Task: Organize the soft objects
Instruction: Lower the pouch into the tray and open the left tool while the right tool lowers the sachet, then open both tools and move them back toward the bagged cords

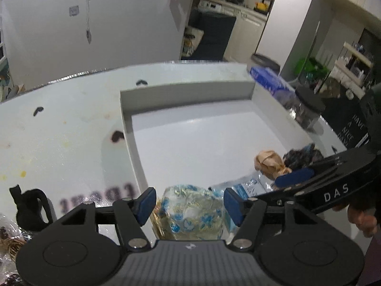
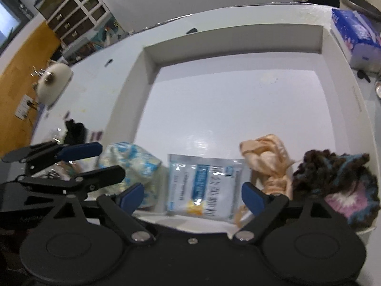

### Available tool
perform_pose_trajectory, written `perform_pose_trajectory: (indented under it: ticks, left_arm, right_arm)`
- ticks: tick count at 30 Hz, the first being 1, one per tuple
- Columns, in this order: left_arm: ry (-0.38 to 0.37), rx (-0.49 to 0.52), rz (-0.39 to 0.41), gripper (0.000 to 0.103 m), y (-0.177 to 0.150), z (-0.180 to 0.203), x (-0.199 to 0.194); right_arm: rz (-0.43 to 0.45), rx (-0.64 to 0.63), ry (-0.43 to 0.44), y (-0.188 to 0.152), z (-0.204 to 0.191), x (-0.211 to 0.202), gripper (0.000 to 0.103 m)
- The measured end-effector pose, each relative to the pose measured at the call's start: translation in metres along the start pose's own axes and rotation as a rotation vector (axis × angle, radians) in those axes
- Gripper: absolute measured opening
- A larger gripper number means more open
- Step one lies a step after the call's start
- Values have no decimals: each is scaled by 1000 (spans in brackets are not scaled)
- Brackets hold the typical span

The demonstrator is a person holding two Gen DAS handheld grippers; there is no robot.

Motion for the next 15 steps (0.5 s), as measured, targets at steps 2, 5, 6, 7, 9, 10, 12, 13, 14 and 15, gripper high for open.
perform_pose_trajectory:
  ticks: [2,5,6,7,9,10,12,13,14,15]
  left_arm:
    - [5,-2,15,51,2,-1,-2]
    - [5,14,3,40,7,2,5]
    - [1,23,-2,39,8,4,8]
    - [-3,40,-17,37,8,8,14]
    - [9,87,-46,36,3,14,23]
    - [18,112,-55,36,0,16,25]
    - [33,148,-77,36,-5,19,28]
    - [39,157,-84,36,-8,19,29]
    - [40,158,-88,36,-11,18,30]
    - [40,154,-86,36,-12,17,30]
  right_arm:
    - [6,-4,11,-1,-6,-4,80]
    - [21,-20,17,1,-14,-8,63]
    - [32,-20,15,3,-15,-7,58]
    - [40,-17,9,5,-15,-7,48]
    - [56,0,-30,9,-13,-1,36]
    - [60,13,-51,11,-12,3,30]
    - [54,34,-89,12,-7,12,25]
    - [42,35,-101,10,-5,17,25]
    - [22,30,-111,8,-5,22,24]
    - [0,26,-123,5,-4,27,24]
Point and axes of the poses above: each gripper's, at about its wrist camera, not at the fingertips, and x roughly the way its jaws point, z to its right, y to its top, the point moved 2 cm from there along x, roughly the way its jaws point, and after that the axes turned 15 degrees about y, right-handed, at the moved point
